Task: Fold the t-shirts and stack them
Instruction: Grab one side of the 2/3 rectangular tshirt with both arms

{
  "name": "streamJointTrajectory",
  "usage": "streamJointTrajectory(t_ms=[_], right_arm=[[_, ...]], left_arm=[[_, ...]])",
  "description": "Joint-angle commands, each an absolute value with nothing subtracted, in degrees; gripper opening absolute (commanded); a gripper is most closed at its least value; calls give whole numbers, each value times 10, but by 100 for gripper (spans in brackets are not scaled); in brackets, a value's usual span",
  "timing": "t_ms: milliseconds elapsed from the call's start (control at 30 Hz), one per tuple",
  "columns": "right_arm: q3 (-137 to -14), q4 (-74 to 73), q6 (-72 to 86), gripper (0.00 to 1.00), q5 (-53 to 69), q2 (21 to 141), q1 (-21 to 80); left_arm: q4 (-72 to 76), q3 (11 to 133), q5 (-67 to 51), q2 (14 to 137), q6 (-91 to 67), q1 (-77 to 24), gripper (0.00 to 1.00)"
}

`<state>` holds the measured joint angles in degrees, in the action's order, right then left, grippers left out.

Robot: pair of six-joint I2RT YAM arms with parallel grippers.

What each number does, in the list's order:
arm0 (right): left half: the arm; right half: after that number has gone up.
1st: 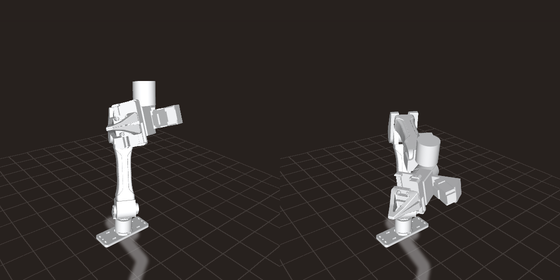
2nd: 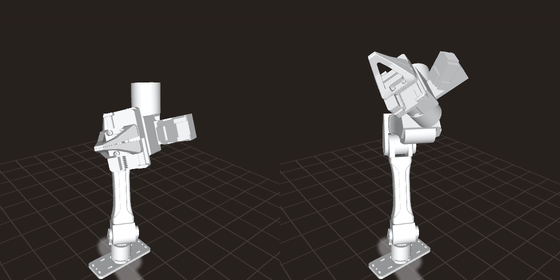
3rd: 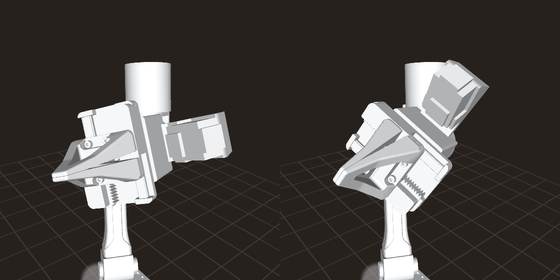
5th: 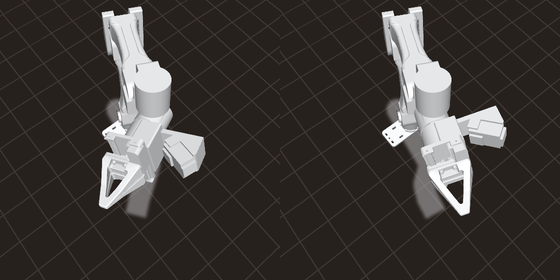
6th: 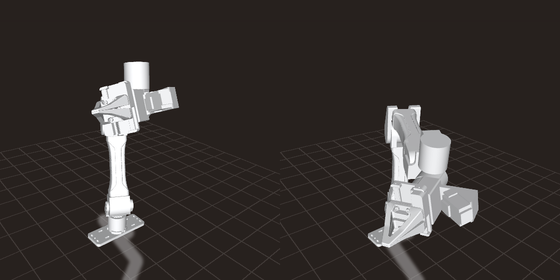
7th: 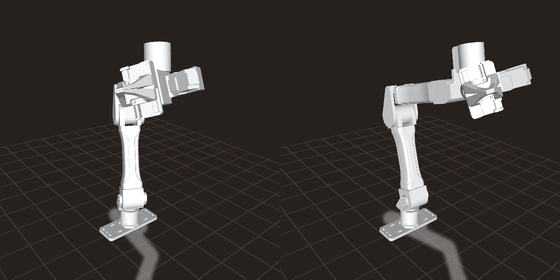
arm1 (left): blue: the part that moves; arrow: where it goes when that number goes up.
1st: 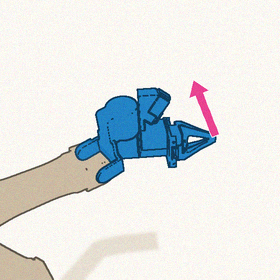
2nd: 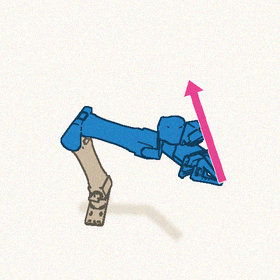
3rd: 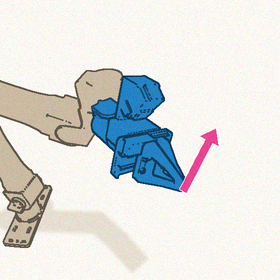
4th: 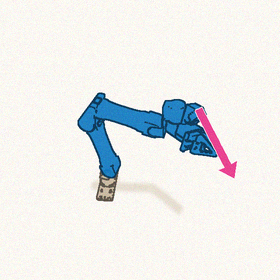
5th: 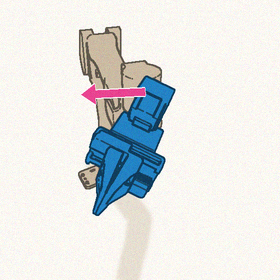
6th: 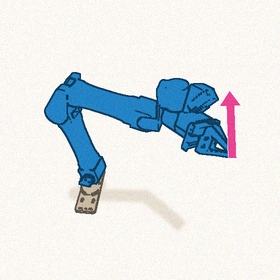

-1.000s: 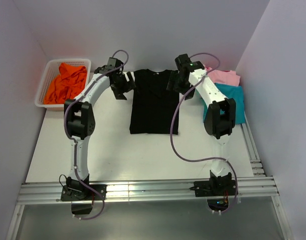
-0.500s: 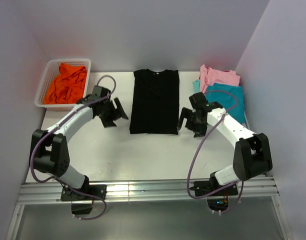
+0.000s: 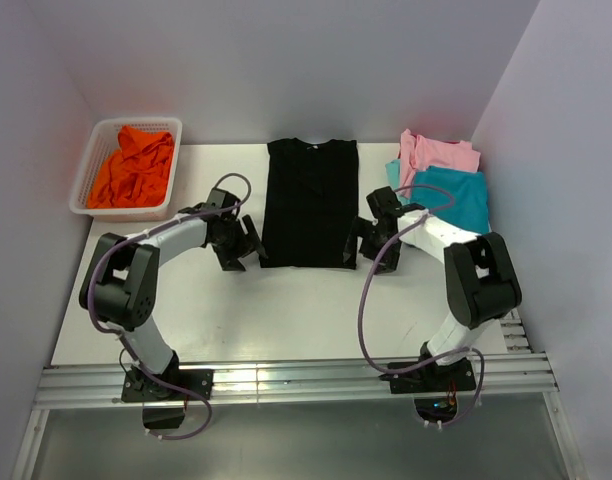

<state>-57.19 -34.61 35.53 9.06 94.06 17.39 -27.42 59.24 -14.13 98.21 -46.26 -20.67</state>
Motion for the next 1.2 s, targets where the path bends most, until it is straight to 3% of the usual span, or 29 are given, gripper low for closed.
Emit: streamJointTrajectory(t_ms=[0,233,333,433,467,533,600,633,667,767,967,1167], right_arm=[[-616,-323,358,100,97,966,180],[-654,-313,373,100,106,1024,199],[-652,-312,376,97,111,1029,203],[-633,-302,374,78,123,1023,203],[-626,-299,374,56,125,1019,203],[-606,-298,373,23,120,1014,203],[-588,-301,371,0,118,1013,203],[-579,-295,368,0,120,1009,203],[-571,-293,366,0,120,1006,203],[-540,-286,360,0,123,988,203],[-479,-312,345,0,125,891,203],[-422,-398,331,0,133,717,204]], left_arm=[[-252,635,-146,1001,-462,-210,77],[-242,649,-157,1040,-463,-210,74],[-232,636,-168,1043,-463,-211,64],[-220,620,-175,1035,-462,-217,47],[-216,605,-175,1033,-463,-219,39],[-203,590,-175,1025,-465,-225,32],[-193,572,-178,1020,-468,-229,21],[-190,565,-178,1018,-471,-232,18],[-192,564,-175,1015,-472,-234,8],[-199,563,-169,1003,-474,-238,1],[-260,543,-141,917,-478,-255,0],[-350,497,-112,731,-510,-284,0]])
